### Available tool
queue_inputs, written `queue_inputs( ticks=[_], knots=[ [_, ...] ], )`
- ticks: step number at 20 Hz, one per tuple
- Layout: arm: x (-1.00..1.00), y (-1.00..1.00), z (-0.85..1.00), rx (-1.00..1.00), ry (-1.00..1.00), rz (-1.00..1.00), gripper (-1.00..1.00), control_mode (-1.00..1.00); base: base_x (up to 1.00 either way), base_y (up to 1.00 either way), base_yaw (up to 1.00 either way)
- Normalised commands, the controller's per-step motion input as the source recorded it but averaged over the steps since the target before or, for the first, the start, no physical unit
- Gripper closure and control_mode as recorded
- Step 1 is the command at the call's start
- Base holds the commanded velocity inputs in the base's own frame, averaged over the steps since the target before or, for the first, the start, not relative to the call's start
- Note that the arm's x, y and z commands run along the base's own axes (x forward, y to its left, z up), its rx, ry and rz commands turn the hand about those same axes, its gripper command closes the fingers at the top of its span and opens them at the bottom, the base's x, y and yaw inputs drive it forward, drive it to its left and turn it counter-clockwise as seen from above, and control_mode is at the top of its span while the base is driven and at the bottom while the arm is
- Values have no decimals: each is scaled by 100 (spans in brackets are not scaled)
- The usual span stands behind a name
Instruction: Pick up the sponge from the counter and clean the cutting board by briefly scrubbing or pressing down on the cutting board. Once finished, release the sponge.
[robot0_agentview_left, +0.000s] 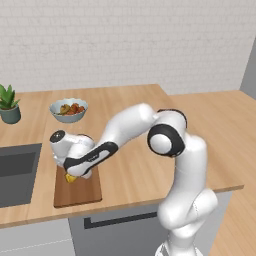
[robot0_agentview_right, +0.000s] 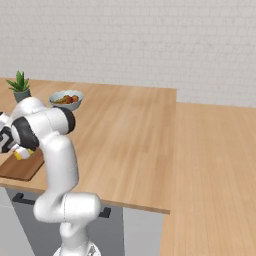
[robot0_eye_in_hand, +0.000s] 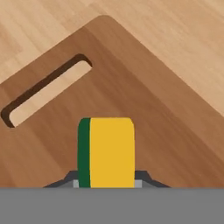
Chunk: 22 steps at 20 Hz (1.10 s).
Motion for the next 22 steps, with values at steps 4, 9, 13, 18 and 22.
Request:
queue_inputs(
  ticks=[4, 9, 13, 18, 22],
  knots=[
    [-100, 0, -35, 0, 0, -4, 100, -100, 0, 0, 0],
    [-100, 0, -5, 0, 1, -3, 100, -100, 0, 0, 0],
    [-98, 0, -4, 0, 6, -3, 100, -100, 0, 0, 0],
    [-15, 0, 4, 0, 2, -1, 100, -100, 0, 0, 0],
    [55, 0, 11, 0, 0, -2, 100, -100, 0, 0, 0]
  ],
)
